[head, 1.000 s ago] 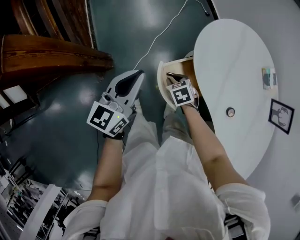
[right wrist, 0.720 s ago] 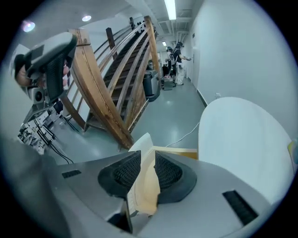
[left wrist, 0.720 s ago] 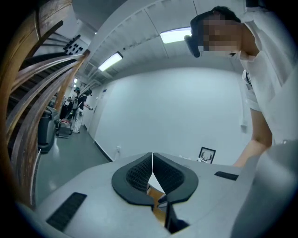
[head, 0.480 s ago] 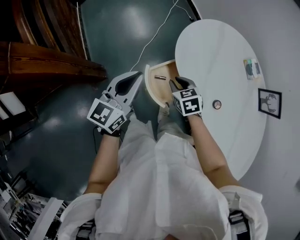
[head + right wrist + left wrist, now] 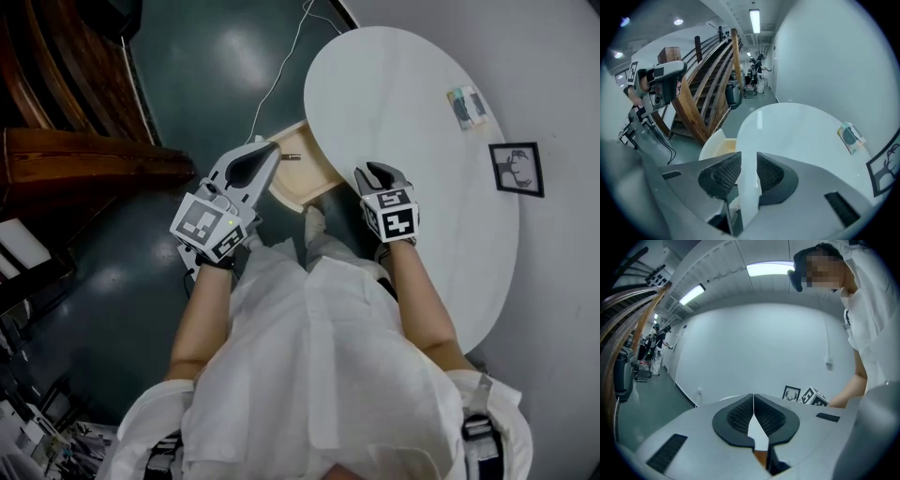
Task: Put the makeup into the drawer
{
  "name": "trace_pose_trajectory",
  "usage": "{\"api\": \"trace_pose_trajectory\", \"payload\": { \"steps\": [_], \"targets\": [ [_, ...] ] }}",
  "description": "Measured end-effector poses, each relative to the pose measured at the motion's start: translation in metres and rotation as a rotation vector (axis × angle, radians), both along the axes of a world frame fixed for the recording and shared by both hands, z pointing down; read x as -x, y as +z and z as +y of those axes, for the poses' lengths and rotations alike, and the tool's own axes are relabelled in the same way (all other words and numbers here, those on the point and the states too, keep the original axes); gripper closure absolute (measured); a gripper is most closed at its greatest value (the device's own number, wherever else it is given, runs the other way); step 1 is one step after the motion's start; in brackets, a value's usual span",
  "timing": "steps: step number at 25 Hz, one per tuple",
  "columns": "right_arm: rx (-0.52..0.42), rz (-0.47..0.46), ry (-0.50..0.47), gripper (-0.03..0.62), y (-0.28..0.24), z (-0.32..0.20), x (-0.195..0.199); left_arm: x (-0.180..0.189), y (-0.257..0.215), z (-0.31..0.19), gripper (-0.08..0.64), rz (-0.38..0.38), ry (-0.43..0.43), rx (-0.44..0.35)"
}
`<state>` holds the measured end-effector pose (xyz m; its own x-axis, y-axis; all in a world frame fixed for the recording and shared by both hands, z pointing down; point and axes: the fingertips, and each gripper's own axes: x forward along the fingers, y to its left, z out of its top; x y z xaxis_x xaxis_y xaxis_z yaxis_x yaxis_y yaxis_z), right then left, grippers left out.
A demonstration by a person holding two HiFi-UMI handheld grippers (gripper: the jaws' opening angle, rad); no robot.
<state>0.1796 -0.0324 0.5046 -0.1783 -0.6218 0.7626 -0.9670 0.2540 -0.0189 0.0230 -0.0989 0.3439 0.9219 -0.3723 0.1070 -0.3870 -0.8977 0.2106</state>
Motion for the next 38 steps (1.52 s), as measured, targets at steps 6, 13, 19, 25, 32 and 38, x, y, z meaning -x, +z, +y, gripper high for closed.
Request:
{"api": "trace_pose_trajectory", "payload": {
  "steps": [6,13,19,25,32,38],
  "targets": [
    [0.028,0.018,0.088,0.475,0.006,0.033,-0.05,-0.04,0.005,0.015,0.542,0.003,0.075,0.002],
    [0.062,0.033,0.151,0.426,0.016,0.064,-0.094,-0.08,0.009,0.029,0.542,0.001,0.138,0.004],
    [0.122,0.05,0.149,0.405,0.036,0.081,-0.115,-0.103,0.018,0.039,0.543,-0.001,0.171,0.014],
    [0.167,0.058,0.122,0.397,0.054,0.088,-0.118,-0.112,0.025,0.042,0.541,-0.009,0.164,0.034],
    [0.216,0.09,0.088,0.396,0.071,0.087,-0.119,-0.111,0.029,0.039,0.541,-0.012,0.151,0.04],
    [0.224,0.095,0.076,0.396,0.075,0.083,-0.121,-0.106,0.03,0.037,0.541,-0.016,0.137,0.033]
  ]
}}
